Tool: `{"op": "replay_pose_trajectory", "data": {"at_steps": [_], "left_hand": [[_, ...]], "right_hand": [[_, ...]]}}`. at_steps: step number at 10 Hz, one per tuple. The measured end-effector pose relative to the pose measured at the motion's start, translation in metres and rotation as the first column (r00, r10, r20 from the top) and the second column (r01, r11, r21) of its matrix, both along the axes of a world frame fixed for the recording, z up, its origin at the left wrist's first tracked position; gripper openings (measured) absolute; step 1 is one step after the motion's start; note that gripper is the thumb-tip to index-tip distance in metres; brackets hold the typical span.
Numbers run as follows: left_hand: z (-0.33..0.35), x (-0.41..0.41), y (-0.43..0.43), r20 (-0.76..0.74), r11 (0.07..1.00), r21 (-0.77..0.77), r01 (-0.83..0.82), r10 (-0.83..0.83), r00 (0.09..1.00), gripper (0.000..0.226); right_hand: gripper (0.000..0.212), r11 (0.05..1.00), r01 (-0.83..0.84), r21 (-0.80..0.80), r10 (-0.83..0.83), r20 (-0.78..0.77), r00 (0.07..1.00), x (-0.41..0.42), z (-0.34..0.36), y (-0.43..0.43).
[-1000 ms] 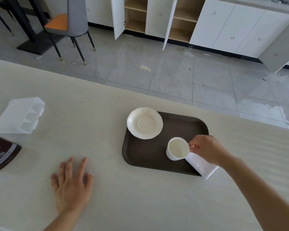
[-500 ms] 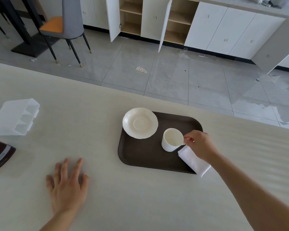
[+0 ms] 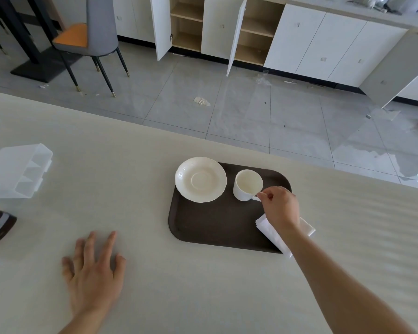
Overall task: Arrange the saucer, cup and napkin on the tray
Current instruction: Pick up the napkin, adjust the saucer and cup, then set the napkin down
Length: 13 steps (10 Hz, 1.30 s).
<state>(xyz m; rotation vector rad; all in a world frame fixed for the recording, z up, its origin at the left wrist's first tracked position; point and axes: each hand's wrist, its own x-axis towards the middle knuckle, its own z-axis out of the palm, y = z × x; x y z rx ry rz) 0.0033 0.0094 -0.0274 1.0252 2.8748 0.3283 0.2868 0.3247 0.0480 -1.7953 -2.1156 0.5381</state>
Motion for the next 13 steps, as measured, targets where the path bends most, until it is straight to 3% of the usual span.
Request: {"op": "replay_pose_trajectory", "data": {"at_steps": [1, 3, 6, 13], "left_hand": [[0.002, 0.000, 0.001, 0.001, 1.000, 0.005, 0.001, -0.001, 1.000, 0.064], [0.002, 0.000, -0.001, 0.007, 1.000, -0.004, 0.002, -0.002, 1.000, 0.065], [0.006, 0.002, 0.001, 0.014, 1.000, -0.004, 0.000, 0.000, 1.000, 0.064], [0.009, 0.003, 0.002, 0.015, 1.000, 0.005, 0.001, -0.001, 1.000, 0.064]], "right_hand": [[0.025, 0.998, 0.059, -0.008, -0.059, -0.015, 0.998, -0.010, -0.003, -0.006], [0.026, 0.981, 0.153, -0.117, -0.173, -0.186, 0.967, -0.027, -0.008, -0.021], [0.025, 0.955, 0.192, -0.225, -0.261, -0.336, 0.905, -0.046, -0.004, -0.030], [0.024, 0.942, 0.187, -0.279, -0.292, -0.405, 0.866, -0.054, -0.011, -0.033]]}}
